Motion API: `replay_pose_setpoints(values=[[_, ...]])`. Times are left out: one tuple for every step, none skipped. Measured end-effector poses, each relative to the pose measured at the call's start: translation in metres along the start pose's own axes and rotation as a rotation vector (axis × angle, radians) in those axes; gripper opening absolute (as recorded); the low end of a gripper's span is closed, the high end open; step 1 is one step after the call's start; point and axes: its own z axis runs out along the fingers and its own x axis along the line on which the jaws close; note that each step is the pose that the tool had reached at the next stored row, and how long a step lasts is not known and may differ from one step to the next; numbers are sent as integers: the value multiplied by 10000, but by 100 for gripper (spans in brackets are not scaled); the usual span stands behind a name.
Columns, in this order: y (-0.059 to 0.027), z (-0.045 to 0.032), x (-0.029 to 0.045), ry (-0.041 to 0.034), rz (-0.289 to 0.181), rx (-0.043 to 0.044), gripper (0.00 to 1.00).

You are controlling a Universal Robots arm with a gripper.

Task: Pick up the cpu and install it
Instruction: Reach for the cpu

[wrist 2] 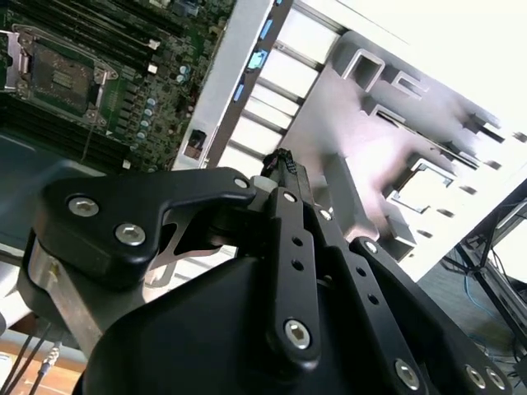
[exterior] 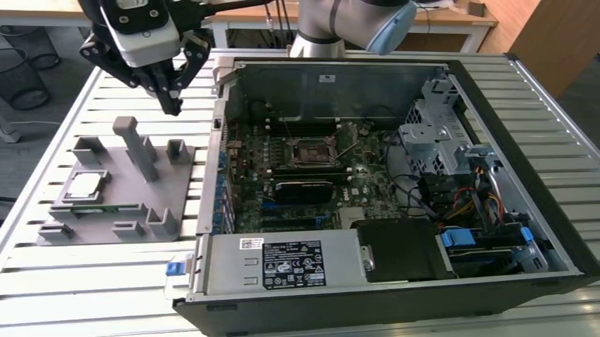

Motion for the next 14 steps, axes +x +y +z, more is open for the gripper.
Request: replay_pose_setpoints(values=[[-9,0,14,1,0,0,11],[-15,1,32,1,0,-1,11],[-18,1,55,1,0,0,11],[-20,1,83,2,0,1,11],[-22,1,116,2,-1,0,11],[-14,2,151,1,0,0,11],[3,4,185,1,1,-1,11],[23,5,220,0,0,-1,11],[40,5,259,2,-1,1,11],[50,7,305,3,0,2,11],[56,12,351,1,2,1,11],[61,19,399,2,0,1,11],[65,26,444,2,0,0,11],[70,33,490,3,0,1,11]])
